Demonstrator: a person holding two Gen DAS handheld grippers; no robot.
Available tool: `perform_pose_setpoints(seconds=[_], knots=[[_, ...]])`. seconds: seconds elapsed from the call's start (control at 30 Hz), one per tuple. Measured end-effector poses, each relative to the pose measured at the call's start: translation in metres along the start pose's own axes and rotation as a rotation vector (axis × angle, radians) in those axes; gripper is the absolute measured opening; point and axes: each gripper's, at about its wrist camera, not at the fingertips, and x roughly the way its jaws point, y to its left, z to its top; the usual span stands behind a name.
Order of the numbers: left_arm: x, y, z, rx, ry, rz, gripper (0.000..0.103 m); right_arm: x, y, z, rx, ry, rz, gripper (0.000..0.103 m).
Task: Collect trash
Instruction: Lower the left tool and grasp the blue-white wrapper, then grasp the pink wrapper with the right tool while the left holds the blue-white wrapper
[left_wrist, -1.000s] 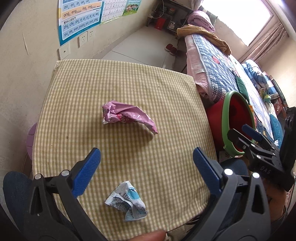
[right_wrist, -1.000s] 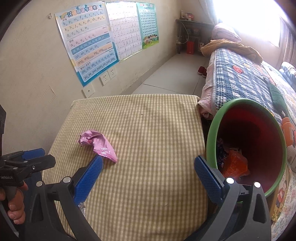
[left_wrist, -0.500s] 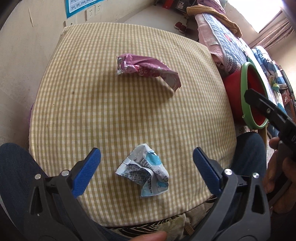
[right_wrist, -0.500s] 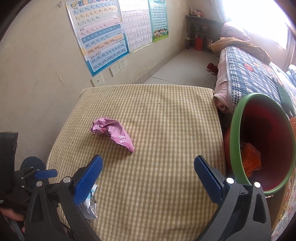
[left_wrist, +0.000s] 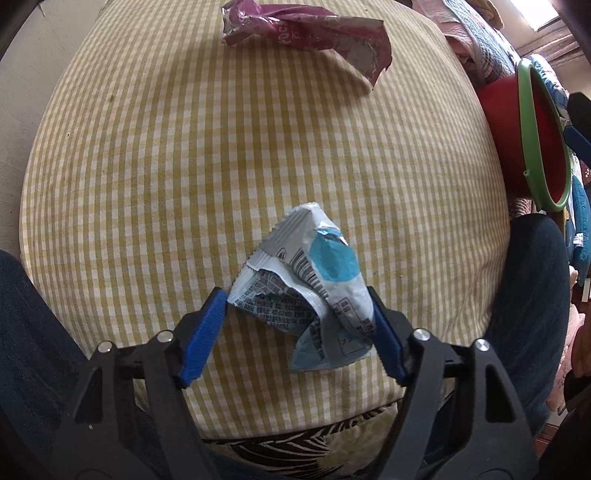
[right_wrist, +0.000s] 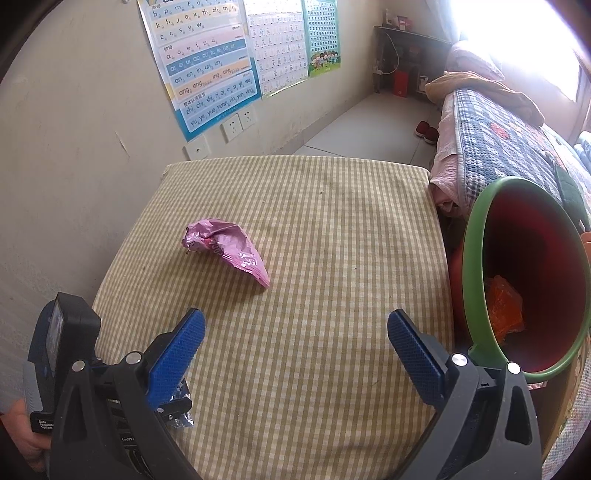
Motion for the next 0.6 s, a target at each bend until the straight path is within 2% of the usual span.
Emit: perform_pose_setpoints(seconds=[0.03, 0.1, 0.17, 0.6], knots=[[0.0, 0.0, -0.001, 0.001, 0.002, -0.003, 0.062, 0.0, 0.0, 0.0, 0.0, -0.001, -0.001, 0.096], [0.0, -0.002, -0.001, 0.003, 0.001, -0.011, 0.048, -0.001, 0.0, 0.002, -0.001, -0.003, -0.001, 0.096], [-0.002, -0.004, 0.0, 0.01, -0.004, -0.017, 0.041, -0.001, 0.001, 0.002, -0.003, -0.003, 0.0, 0.096], [-0.047, 0.017, 0.014, -0.023, -0.152, -0.012, 0.038, 0.002, 0.019, 0.006, -0.036, 0.009, 0.004, 0.096]])
